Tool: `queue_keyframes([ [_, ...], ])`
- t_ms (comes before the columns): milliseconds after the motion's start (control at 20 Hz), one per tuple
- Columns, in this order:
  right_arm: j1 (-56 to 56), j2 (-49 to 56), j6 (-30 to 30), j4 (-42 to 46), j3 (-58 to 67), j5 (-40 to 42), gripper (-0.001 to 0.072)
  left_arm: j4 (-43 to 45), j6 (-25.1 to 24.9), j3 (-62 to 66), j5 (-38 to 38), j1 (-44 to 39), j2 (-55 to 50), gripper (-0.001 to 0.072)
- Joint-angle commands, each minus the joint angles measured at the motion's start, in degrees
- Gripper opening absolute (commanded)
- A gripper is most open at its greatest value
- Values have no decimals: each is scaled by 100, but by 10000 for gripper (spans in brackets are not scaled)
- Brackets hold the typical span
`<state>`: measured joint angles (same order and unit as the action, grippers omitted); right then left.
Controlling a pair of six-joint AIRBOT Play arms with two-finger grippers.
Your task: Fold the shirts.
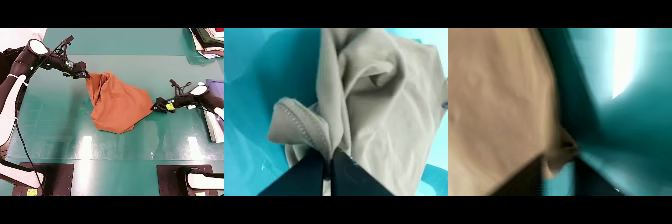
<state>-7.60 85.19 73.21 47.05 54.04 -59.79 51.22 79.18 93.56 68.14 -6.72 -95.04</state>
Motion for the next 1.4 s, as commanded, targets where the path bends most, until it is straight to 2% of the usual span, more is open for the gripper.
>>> queue_keyframes([
  [0,-205,356,-42,20,431,151,18,59,-9,11,42,4,31,24],
  [100,-72,72,-42,120,636,138,18,317,-9,44,9,4,302,23],
  [350,745,-1495,-140,118,1773,-114,18,1309,-13,697,-9,11,1718,24],
  [550,1215,-2437,-234,118,3147,-671,18,1379,-17,1366,-70,9,2903,24],
  [850,1740,-3434,-232,118,4520,-990,18,1377,-13,1759,-341,9,4365,24],
  [1100,2393,-3744,-227,114,5473,-1298,18,1373,17,2406,-256,9,4662,24],
  [1350,2616,-2962,149,87,6566,-2118,18,1499,35,2024,378,9,4557,24],
])
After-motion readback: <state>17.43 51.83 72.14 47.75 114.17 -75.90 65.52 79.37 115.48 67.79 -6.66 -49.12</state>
